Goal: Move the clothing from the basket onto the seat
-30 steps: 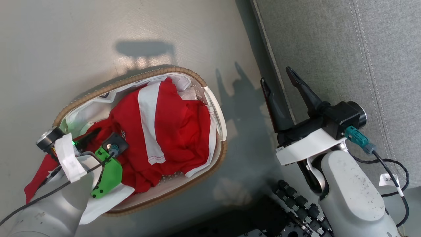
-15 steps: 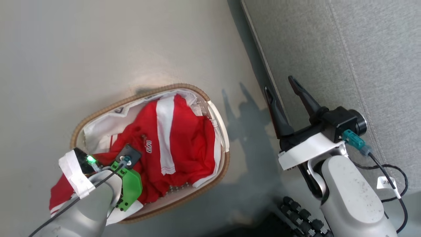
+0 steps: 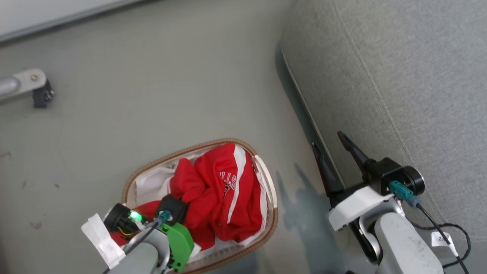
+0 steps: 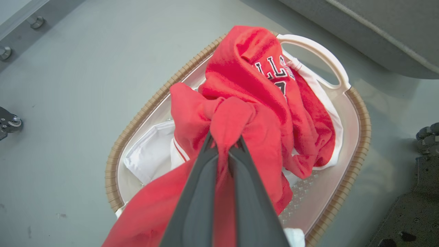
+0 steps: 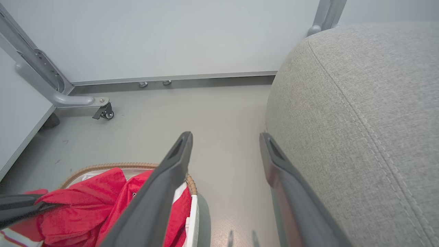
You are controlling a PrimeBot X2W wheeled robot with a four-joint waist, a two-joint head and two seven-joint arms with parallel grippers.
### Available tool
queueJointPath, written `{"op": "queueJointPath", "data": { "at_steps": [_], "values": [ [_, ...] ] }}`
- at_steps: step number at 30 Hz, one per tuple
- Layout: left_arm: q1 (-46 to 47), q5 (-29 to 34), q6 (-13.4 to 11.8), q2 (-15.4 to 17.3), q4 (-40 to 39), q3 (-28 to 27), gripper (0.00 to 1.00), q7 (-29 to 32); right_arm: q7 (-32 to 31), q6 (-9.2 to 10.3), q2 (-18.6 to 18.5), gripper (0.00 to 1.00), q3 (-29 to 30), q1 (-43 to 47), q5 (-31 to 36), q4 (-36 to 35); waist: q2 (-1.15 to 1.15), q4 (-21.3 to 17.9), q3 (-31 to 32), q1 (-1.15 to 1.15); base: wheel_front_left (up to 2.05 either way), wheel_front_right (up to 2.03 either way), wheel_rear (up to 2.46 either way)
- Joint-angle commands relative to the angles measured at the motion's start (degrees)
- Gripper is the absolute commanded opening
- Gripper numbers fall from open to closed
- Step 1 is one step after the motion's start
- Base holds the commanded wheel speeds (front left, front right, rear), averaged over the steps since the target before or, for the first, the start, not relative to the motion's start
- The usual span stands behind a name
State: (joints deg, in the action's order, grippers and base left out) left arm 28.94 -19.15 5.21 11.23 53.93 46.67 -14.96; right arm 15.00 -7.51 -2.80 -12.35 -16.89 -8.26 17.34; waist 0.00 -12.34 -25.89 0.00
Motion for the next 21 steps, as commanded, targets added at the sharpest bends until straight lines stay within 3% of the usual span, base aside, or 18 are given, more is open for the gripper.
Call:
{"op": "queueJointPath", "data": {
  "at_steps": [1,14,21],
  "values": [
    [-1.8,-0.17,-0.32,-0.69,-1.91,-0.83,0.0,-0.34,0.28,0.04,-0.25,1.0,0.29,1.77,0.4,0.62,0.0,3.55,8.42,0.0,0.0,0.0,0.0],
    [-11.14,2.57,-1.74,-3.53,-19.09,-11.51,0.0,-0.28,0.28,0.04,-0.23,1.0,2.73,8.07,2.07,2.94,0.0,7.24,19.73,0.0,0.0,0.0,0.0],
    [-13.36,4.73,-0.76,-5.77,-27.58,-16.83,0.0,-0.29,0.28,0.04,-0.23,1.0,2.7,11.03,1.96,3.76,0.0,7.61,23.91,0.0,0.0,0.0,0.0]
  ]
}}
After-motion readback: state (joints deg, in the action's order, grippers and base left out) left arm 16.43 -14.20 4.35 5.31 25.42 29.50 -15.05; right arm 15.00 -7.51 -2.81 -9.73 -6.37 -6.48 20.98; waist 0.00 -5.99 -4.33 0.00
